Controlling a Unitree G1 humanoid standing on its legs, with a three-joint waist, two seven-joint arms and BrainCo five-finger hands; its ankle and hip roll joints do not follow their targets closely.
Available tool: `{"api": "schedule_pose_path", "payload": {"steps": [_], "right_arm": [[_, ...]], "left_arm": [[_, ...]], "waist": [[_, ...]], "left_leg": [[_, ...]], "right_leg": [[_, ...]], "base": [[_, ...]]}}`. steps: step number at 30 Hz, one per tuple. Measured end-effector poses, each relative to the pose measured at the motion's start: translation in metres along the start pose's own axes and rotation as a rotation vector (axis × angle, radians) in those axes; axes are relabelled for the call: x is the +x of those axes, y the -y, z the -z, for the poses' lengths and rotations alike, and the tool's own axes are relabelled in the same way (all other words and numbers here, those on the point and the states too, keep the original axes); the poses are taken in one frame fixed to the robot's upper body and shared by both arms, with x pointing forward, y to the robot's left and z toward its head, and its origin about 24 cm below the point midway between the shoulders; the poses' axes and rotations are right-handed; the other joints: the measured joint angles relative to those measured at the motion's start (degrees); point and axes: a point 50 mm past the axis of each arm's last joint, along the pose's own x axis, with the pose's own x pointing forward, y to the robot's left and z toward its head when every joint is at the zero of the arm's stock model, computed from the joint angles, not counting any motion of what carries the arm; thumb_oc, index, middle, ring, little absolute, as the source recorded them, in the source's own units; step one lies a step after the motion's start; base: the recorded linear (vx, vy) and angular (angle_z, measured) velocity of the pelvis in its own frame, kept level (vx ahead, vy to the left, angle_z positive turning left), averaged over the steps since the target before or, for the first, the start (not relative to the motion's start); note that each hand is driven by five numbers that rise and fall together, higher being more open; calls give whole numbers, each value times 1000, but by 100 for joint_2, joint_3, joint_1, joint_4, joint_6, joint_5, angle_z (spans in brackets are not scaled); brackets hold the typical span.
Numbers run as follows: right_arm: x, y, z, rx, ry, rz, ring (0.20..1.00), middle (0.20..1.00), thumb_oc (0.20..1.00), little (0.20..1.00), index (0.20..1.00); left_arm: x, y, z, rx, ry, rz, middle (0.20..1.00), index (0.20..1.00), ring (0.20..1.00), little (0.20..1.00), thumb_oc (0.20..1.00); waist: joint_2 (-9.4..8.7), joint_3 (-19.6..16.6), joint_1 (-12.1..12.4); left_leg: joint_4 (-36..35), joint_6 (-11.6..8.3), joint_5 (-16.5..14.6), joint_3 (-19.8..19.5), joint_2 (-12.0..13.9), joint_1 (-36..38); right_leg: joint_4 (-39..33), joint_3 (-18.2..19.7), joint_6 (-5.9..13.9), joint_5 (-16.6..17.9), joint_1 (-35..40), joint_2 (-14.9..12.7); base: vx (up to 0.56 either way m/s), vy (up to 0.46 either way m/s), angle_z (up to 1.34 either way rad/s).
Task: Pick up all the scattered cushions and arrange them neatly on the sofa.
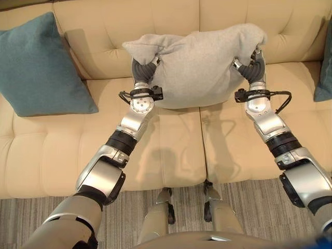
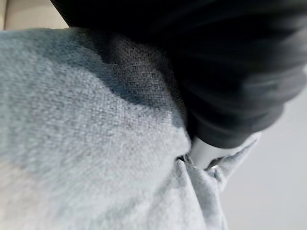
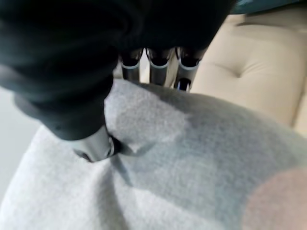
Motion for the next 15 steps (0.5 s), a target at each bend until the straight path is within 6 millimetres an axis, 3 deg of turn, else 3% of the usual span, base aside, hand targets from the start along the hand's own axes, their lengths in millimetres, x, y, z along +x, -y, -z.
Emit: {"api": "schedule_pose_path", "payload": {"steps": [2,5,6,7,8,9,15], "right_arm": [[0,-1,0,-4,-1,-4,200,200,200,200,200],[13,3,-17,-6,56,16,200,200,200,200,200],[18,6,-24,-7,77,28,200,200,200,200,200],[22,11,-28,-16,92,41,376,376,376,376,376],[25,13,-30,-23,100,45,843,843,843,843,843],[28,14,-32,-41,103,50,1000,1000,1000,1000,1000],[45,21,-51,-147,161,74,1000,1000,1000,1000,1000]], "left_arm": [[1,-4,4,18,-14,-13,200,200,200,200,200],[6,-7,-7,-4,48,-18,200,200,200,200,200],[9,-4,-14,-17,67,-15,448,448,448,448,448],[13,-2,-20,-24,84,-12,812,812,812,812,812],[16,-2,-23,-25,92,-16,1000,1000,1000,1000,1000],[19,-4,-26,-29,98,-28,1000,1000,1000,1000,1000],[41,-9,-47,15,138,-63,1000,1000,1000,1000,1000]], "waist": [[21,16,10],[76,144,28],[80,201,33],[77,241,43],[75,268,48],[73,273,48],[72,273,31]], "left_leg": [[0,-19,32,2,8,-149],[1,-14,71,11,21,-369],[0,-16,86,9,29,-414],[1,-16,99,-3,40,-443],[1,-16,99,-2,43,-446],[1,-16,99,-1,42,-458],[1,-16,99,-18,45,-487]], "right_leg": [[0,1,-14,41,-152,7],[1,8,-12,87,-377,24],[1,6,-6,97,-417,34],[2,5,-8,100,-437,45],[2,4,-8,100,-442,48],[2,4,-8,100,-454,48],[3,-18,-5,97,-467,49]], "base": [[-73,-13,0],[-36,-11,-1],[0,0,0],[-27,-13,4],[0,0,0],[0,0,0],[0,0,1]]}}
